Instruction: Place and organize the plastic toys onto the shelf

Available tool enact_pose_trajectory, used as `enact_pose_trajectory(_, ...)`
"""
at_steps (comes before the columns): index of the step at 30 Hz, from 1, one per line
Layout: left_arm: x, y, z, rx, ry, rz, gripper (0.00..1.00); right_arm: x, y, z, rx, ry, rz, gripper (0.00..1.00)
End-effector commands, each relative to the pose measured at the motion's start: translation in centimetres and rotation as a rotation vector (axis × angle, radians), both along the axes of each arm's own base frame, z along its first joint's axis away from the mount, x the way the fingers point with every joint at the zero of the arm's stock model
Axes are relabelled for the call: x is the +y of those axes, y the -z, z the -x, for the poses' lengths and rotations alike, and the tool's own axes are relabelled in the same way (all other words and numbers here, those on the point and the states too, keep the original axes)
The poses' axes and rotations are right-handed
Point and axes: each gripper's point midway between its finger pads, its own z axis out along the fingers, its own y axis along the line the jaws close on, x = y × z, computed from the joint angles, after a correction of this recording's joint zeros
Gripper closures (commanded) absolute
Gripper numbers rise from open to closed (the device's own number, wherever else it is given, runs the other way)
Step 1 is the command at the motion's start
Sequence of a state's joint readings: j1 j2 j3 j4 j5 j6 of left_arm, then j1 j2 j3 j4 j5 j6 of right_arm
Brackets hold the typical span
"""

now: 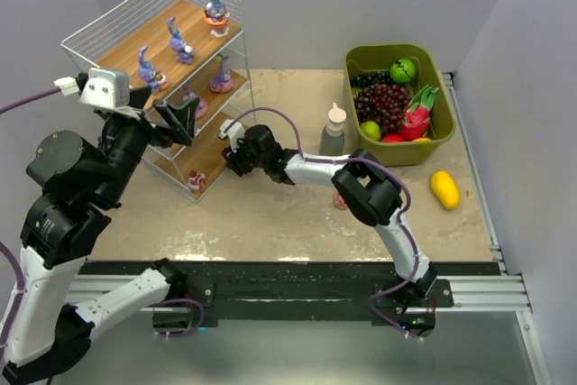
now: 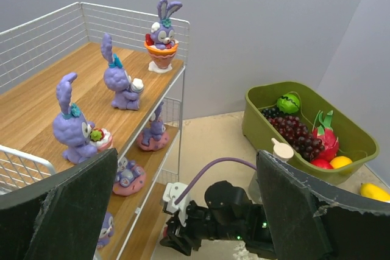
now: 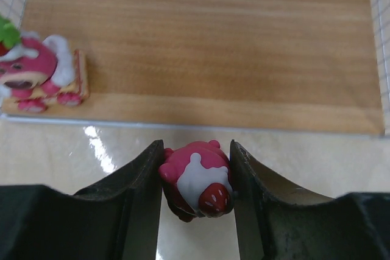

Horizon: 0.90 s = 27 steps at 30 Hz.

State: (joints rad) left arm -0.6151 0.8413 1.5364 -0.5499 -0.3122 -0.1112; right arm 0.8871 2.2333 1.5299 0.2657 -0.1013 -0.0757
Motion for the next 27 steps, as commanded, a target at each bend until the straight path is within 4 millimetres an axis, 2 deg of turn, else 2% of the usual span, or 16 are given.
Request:
enact_pose_trajectory(1, 0.7, -1.1, -0.1, -0.024, -0.035, 0.004, 0.01, 2.9, -3.0, -0.7, -0.101, -0.133, -0.043, 0.72)
enact_pose_trajectory(2, 0.7, -1.0, -0.2, -0.022, -0.037, -0.001, 0.01, 3.4, -3.6, -0.9, -0.114, -0.143, -0.061, 0.72)
enact_pose_trajectory(6, 0.4, -0.6, -0.7, -0.012, -0.038, -0.015, 0.0, 4.3, -3.7, -1.6, -0.128, -0.148, -0.083, 0.71)
enact_pose_trajectory(7, 0.3, -0.5, -0.8, -0.012, -0.038, -0.017, 0.01, 4.8, -4.3, -1.8, -0.14, -0.151, -0.097, 0.71)
enact_pose_trajectory(9, 0.2, -0.5, -0.9, -0.011, -0.037, -0.019, 0.01, 5.1, -4.0, -2.0, -0.143, -0.154, -0.101, 0.71)
enact_pose_trajectory(10, 0.2, -0.5, -1.0, -0.011, -0.037, -0.021, 0.0, 5.5, -4.5, -2.1, -0.146, -0.156, -0.115, 0.7)
enact_pose_trajectory(21, 0.3, -0.4, -0.9, -0.011, -0.039, -0.03, 0.0, 7.0, -3.3, -2.9, -0.106, -0.134, -0.16, 0.68)
enact_pose_trajectory(23, 0.4, -0.4, -0.9, -0.01, -0.044, -0.03, 0.0, 7.2, -3.6, -3.0, -0.101, -0.122, -0.174, 0.68)
enact_pose_trajectory(27, 0.5, -0.2, -0.8, -0.008, -0.047, -0.032, 0.0, 7.6, -3.2, -2.7, -0.082, -0.124, -0.168, 0.66)
